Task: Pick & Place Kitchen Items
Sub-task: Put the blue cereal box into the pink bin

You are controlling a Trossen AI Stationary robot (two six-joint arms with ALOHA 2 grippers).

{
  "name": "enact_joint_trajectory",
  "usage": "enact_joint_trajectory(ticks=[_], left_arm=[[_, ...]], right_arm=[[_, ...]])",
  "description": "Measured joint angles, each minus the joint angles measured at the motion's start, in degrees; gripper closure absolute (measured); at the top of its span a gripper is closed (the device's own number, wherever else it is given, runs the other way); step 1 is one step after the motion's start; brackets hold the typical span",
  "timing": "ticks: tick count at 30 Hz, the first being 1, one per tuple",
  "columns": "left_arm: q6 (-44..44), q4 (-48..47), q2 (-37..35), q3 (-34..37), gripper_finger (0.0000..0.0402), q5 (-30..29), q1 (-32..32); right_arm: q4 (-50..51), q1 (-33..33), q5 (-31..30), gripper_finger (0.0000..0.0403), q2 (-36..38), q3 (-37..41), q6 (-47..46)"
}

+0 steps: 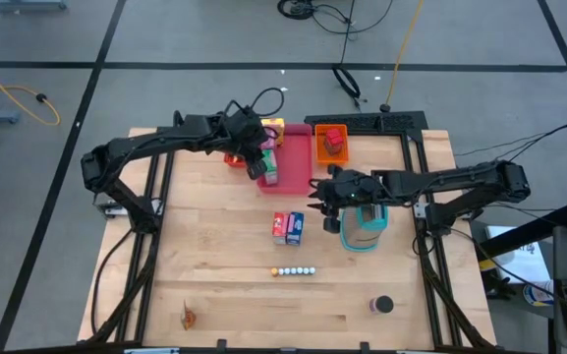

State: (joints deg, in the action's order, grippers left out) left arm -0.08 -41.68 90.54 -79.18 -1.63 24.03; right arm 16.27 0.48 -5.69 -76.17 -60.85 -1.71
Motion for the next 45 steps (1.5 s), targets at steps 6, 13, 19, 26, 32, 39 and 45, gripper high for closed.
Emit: enact_joint_trajectory(ticks=[6,13,19,26,32,39,45], left_arm=[[0.0,0.0,0.1,0.0,0.0314,0.0,-0.6],[0.0,-0.1,0.1,0.0,0.0314,0.0,-0.9],[0.0,-0.1,0.1,0.0,0.0314,0.0,-0.9],[0.5,-0.2,0.1,0.0,0.0314,0.0,-0.9],[1.1,-0.2,0.1,0.0,0.0314,0.0,-0.9],[1.4,-0.2,0.1,0.0,0.0314,0.0,-0.9],[1.8,-0.2,0.1,0.0,0.0314,0.0,-0.9]], right_arm=[[0.3,0.1,1.8,0.0253,-2.5,-1.4,-3.4],[7.7,0.4,1.5,0.0241,-8.5,-7.4,-2.7],[14.9,-0.1,2.4,0.0238,-12.2,-13.7,-1.9],[16.1,-2.9,8.8,0.0221,-14.7,-14.4,-2.2],[15.1,-4.8,9.8,0.0207,-18.7,-14.4,-3.1],[14.8,-5.8,13.5,0.0199,-19.3,-14.5,-2.7],[13.9,-5.9,13.5,0.0199,-16.6,-14.4,-2.6]])
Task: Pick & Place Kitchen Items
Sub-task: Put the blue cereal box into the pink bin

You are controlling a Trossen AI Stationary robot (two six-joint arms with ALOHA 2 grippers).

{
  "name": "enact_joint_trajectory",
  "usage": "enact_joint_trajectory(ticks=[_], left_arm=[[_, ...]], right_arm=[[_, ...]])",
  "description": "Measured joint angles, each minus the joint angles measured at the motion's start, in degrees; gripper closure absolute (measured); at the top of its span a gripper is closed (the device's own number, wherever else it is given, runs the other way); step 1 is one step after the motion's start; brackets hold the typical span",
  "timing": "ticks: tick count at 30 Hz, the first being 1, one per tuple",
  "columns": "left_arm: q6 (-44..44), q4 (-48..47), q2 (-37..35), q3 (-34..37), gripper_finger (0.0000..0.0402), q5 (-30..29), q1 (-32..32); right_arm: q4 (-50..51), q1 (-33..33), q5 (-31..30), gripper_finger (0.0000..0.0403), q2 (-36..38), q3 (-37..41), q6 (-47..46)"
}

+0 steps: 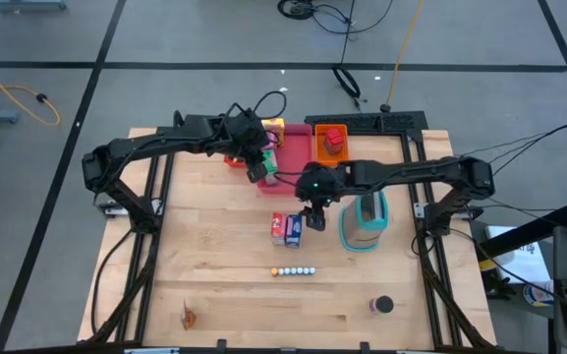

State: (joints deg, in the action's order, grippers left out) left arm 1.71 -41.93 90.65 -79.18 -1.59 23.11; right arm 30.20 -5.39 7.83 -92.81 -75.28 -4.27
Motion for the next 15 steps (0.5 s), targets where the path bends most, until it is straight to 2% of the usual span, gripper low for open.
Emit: enact_joint_trajectory(ticks=[5,12,15], left_arm=[[0.0,0.0,0.0,0.0,0.0314,0.0,0.0],[0.1,0.0,0.0,0.0,0.0314,0.0,0.0],[0.1,0.0,0.0,0.0,0.0314,0.0,0.0]], right_arm=[[0.0,-0.1,2.9,0.0199,0.3,0.0,-1.3],[-2.9,0.0,3.0,0.0203,-2.0,0.0,-1.2],[-2.1,0.0,4.9,0.0206,-3.4,0.1,-1.4]])
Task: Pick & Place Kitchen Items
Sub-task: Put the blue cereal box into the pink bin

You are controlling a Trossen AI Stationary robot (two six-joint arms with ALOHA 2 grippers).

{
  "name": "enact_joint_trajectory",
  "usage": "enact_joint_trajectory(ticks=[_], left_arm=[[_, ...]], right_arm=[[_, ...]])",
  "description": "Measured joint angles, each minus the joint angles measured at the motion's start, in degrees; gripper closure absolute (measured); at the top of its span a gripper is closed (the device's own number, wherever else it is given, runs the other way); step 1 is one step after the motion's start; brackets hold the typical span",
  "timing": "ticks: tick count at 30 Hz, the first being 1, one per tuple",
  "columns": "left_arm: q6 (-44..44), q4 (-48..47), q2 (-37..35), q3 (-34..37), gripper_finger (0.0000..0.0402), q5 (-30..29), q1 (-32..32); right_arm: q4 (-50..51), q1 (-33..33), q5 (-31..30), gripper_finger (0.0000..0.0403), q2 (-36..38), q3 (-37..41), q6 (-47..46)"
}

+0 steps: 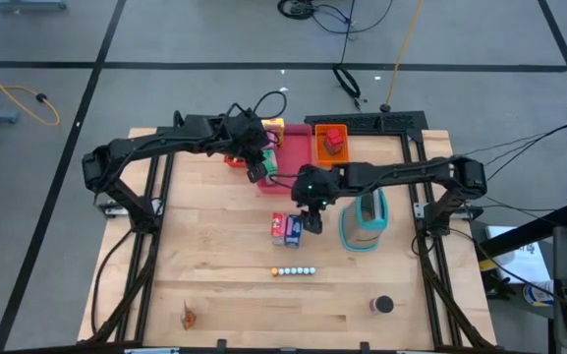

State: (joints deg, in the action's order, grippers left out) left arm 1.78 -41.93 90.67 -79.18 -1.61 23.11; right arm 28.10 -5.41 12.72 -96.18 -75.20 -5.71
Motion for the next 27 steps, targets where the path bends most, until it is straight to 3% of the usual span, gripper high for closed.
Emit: enact_joint_trajectory(ticks=[6,9,17,27], left_arm=[[0.0,0.0,0.0,0.0,0.0314,0.0,0.0],[-0.1,0.0,0.0,0.0,0.0314,0.0,0.0],[-0.1,0.0,0.0,0.0,0.0314,0.0,0.0],[-0.1,0.0,0.0,0.0,0.0314,0.0,0.0]], right_arm=[[-1.6,0.6,1.0,0.0217,-2.4,-0.1,-0.7],[-1.7,0.6,1.3,0.0242,-3.1,-0.1,-0.7],[-1.6,0.7,0.8,0.0389,-2.7,-0.1,0.7],[-0.6,0.6,0.5,0.0401,0.8,0.0,1.5]])
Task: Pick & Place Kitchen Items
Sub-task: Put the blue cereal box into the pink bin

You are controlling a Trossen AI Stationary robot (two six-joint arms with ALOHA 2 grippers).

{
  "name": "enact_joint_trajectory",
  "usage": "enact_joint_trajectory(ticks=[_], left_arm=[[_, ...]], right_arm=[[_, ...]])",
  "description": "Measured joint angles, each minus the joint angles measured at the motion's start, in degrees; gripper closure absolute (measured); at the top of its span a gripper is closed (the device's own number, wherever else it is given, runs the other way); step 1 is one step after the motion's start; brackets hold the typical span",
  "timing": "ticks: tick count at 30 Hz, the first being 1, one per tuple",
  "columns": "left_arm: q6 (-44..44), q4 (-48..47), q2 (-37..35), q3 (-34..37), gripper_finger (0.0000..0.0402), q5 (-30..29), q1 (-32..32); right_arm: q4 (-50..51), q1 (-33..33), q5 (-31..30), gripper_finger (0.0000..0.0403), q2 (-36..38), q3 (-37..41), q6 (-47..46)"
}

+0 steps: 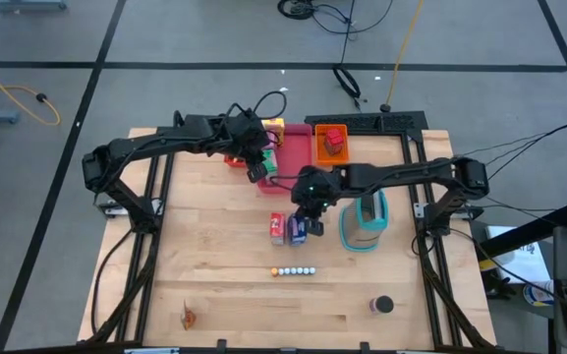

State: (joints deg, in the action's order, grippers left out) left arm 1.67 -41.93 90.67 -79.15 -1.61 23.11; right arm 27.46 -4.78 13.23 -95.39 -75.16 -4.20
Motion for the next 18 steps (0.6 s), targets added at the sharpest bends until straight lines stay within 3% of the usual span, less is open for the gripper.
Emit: enact_joint_trajectory(ticks=[6,12,18], left_arm=[[0.1,0.1,0.0,0.0,0.0314,0.6,-0.1],[4.7,5.4,0.0,0.0,0.0314,9.5,-1.7],[10.1,10.0,0.0,0.0,0.0314,14.9,-3.9]], right_arm=[[1.8,-0.9,-3.2,0.0402,4.8,0.0,0.6],[2.6,-3.2,-5.3,0.0402,12.0,0.0,1.3],[2.9,-5.8,-7.5,0.0402,17.7,-0.1,1.9]])
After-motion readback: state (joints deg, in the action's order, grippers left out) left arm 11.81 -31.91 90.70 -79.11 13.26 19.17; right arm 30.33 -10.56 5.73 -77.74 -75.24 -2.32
